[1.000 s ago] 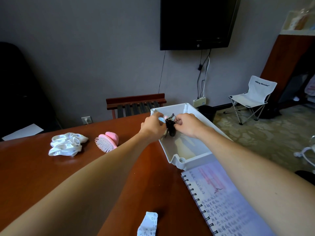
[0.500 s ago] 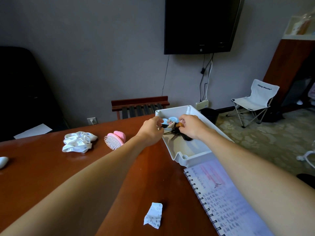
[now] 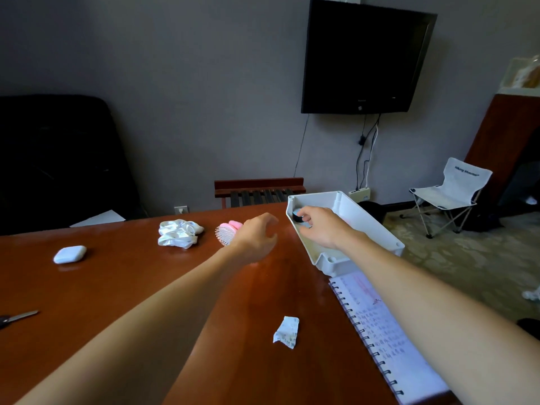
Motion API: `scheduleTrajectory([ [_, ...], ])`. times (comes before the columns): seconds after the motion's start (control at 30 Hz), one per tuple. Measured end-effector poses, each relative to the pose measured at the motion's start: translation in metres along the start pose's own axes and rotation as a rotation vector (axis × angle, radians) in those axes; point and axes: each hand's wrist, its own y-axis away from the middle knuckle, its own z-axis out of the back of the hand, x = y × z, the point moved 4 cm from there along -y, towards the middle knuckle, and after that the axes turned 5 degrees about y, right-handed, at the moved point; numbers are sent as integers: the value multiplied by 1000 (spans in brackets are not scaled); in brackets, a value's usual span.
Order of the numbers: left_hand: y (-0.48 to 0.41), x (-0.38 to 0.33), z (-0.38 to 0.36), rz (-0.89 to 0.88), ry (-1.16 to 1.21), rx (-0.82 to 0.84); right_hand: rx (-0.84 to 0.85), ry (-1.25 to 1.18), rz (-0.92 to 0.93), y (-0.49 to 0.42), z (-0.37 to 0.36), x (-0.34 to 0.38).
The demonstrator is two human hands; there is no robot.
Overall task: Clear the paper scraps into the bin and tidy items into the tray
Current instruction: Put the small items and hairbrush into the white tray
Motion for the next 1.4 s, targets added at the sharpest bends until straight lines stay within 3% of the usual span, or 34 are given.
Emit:
scheduleTrajectory([
  [0.4,60,60,69,93,-111,-91,-8,10,155,15,-37,88],
  [0.8,49,111,94,95,-188,-138,-44,124,289,-18,-75,126],
  [1.17,7,153,90,190,-389,-52,-77,129,286,-55,-103,130],
  [1.4,4,181,89,327,-363,49,-101,104,275,-66,-108,131],
])
